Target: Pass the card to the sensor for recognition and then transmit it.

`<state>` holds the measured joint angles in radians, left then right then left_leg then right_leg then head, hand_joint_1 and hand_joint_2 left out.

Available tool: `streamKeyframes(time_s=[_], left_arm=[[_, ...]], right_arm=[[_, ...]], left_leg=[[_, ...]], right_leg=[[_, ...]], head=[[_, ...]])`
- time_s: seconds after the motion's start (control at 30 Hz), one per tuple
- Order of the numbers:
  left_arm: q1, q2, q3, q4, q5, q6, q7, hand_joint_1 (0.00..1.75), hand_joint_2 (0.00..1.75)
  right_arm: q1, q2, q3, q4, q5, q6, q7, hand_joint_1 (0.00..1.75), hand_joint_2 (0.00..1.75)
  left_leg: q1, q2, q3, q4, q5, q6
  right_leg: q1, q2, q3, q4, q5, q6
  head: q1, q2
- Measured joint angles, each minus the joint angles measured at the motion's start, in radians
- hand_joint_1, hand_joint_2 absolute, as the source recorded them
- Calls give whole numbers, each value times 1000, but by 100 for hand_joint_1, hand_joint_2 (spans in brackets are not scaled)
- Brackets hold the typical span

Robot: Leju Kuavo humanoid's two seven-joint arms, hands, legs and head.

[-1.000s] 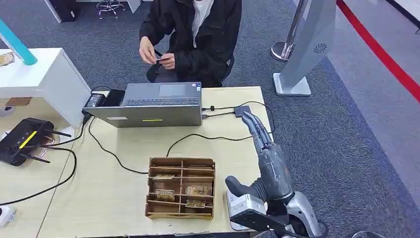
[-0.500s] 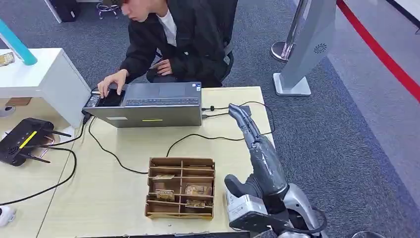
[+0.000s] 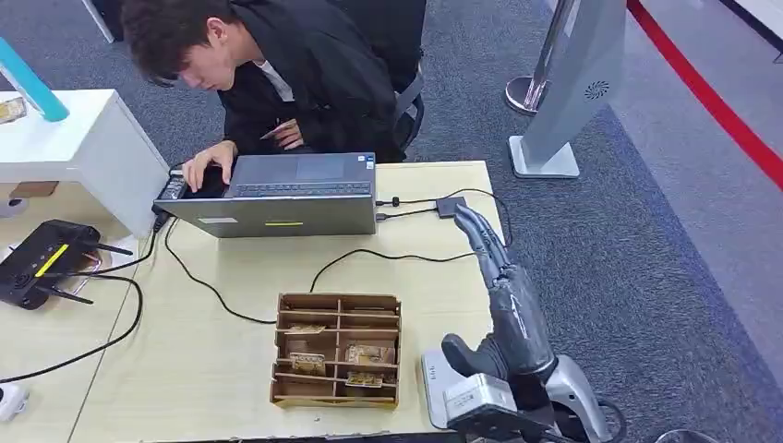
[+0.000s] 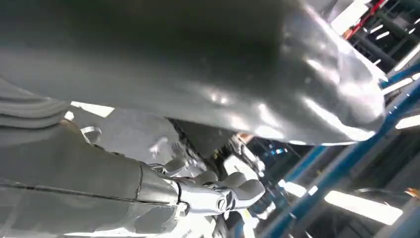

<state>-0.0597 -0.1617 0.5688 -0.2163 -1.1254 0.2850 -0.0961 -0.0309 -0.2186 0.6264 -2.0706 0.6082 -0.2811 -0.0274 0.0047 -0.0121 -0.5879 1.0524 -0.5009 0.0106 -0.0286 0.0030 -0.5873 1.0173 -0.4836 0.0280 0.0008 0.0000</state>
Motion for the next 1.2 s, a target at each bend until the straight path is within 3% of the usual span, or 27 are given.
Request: streamKeyframes(time_s=[0.4, 0.43, 0.8, 1.2], left_arm=[[6, 0, 0, 0, 14, 13, -29, 0, 0], [8, 0, 0, 0, 16, 15, -33, 0, 0], [11, 5, 0, 0, 21, 28, -40, 0, 0], [11, 5, 0, 0, 13, 24, -37, 0, 0]], right_arm=[[125, -9, -20, -10, -5, -66, -113, 0, 0], [133, -9, -19, -10, -5, -66, -121, 0, 175], [177, -9, -18, 20, 31, -41, -153, 0, 175], [171, -9, -8, 60, 194, -32, -100, 0, 175]], left_leg=[[0, 0, 0, 0, 0, 0], [0, 0, 0, 0, 0, 0], [0, 0, 0, 0, 0, 0], [0, 0, 0, 0, 0, 0]], right_leg=[[0, 0, 0, 0, 0, 0], [0, 0, 0, 0, 0, 0], [0, 0, 0, 0, 0, 0], [0, 0, 0, 0, 0, 0]], head=[[0, 0], [0, 0], [0, 0], [0, 0]])
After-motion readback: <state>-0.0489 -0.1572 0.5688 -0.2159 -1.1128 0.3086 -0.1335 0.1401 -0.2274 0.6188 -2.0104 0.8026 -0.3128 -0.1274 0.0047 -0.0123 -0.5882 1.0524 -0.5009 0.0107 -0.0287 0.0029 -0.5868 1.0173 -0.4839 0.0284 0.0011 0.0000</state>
